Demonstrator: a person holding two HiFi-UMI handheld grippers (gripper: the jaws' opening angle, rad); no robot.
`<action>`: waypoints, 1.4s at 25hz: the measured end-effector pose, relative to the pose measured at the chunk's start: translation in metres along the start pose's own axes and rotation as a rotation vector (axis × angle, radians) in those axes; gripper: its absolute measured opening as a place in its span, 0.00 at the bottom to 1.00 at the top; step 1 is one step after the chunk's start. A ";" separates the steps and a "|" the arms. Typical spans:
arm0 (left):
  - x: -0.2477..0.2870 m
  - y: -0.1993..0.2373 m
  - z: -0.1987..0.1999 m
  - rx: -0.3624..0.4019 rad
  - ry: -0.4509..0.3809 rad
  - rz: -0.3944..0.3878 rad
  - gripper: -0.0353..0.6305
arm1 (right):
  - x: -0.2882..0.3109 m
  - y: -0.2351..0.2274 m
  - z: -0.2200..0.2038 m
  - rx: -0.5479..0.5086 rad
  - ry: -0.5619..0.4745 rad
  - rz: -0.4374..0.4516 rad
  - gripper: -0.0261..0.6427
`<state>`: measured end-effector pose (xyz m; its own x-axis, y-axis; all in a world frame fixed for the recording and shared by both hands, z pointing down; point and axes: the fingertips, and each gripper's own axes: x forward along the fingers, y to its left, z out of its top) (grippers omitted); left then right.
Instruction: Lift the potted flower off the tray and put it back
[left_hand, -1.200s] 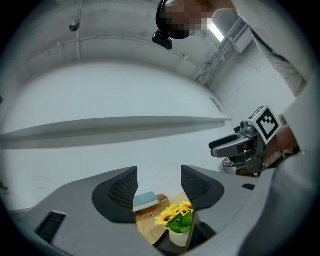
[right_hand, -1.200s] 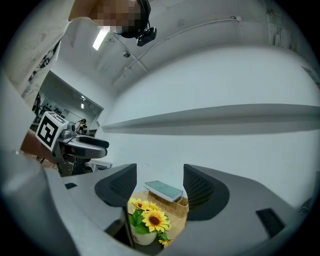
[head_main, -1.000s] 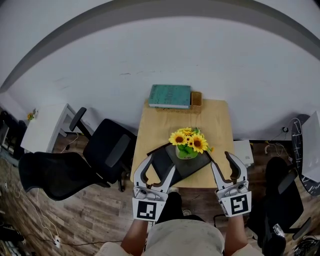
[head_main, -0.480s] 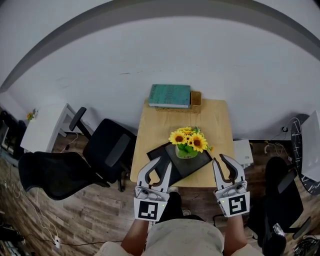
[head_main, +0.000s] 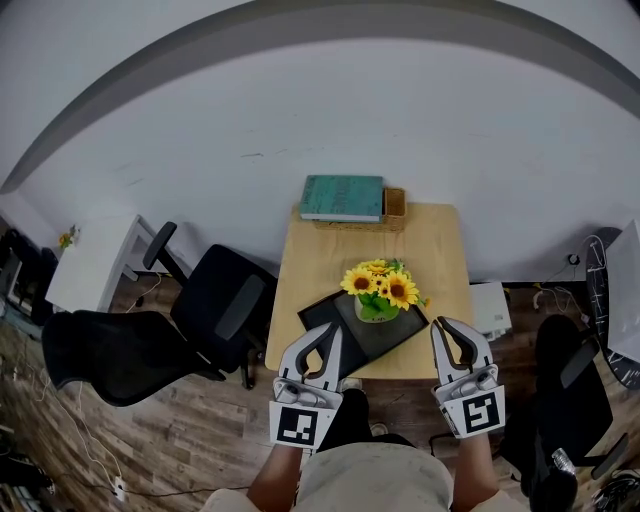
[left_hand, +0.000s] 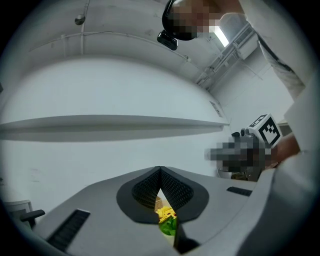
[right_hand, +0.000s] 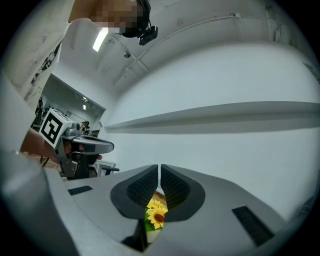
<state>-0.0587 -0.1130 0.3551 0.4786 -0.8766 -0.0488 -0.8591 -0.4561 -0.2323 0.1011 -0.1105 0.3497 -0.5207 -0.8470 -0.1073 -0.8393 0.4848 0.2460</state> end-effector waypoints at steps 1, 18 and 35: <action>0.000 0.000 -0.001 0.005 0.004 0.001 0.06 | 0.000 0.000 0.001 0.002 -0.003 0.002 0.08; 0.003 0.004 0.000 0.024 0.009 0.029 0.06 | 0.002 -0.007 0.000 -0.023 0.011 0.009 0.07; 0.006 -0.002 0.003 0.040 0.003 0.026 0.06 | -0.003 -0.012 -0.004 -0.032 0.021 0.000 0.07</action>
<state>-0.0536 -0.1169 0.3527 0.4552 -0.8889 -0.0521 -0.8635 -0.4264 -0.2693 0.1134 -0.1148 0.3507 -0.5173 -0.8514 -0.0869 -0.8335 0.4781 0.2771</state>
